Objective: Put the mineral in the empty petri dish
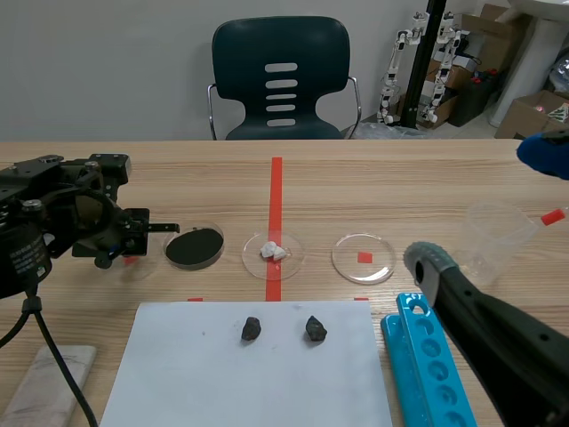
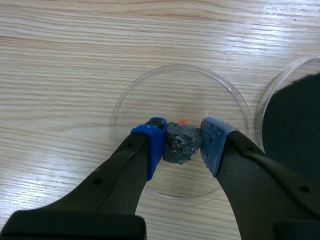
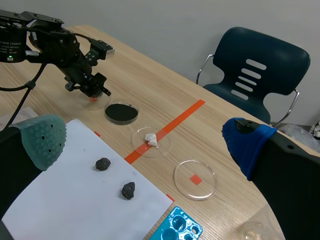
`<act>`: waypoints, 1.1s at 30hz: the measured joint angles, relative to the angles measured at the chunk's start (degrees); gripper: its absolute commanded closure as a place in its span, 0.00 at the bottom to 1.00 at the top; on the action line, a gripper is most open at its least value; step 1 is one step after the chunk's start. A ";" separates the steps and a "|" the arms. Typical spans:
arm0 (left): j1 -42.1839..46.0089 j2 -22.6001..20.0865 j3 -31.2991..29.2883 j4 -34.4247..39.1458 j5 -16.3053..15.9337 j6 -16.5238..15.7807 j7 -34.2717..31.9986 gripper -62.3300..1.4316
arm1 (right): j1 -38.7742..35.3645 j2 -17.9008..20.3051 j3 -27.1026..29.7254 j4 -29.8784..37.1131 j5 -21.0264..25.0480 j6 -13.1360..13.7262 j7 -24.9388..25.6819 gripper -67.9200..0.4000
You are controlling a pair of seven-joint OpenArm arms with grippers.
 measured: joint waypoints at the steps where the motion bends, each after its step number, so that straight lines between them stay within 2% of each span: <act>1: -0.33 0.00 0.00 -0.59 0.00 0.00 -0.07 0.78 | 0.00 0.00 0.00 0.00 0.00 0.00 0.00 0.00; 15: -0.44 0.42 0.00 -2.97 -0.42 0.00 -1.55 0.75 | 0.00 0.00 0.00 0.00 0.00 0.00 0.00 0.00; 33: -0.44 0.35 0.00 -2.97 -0.39 0.00 -1.75 0.36 | 0.00 0.00 0.00 0.00 0.00 0.00 0.00 0.00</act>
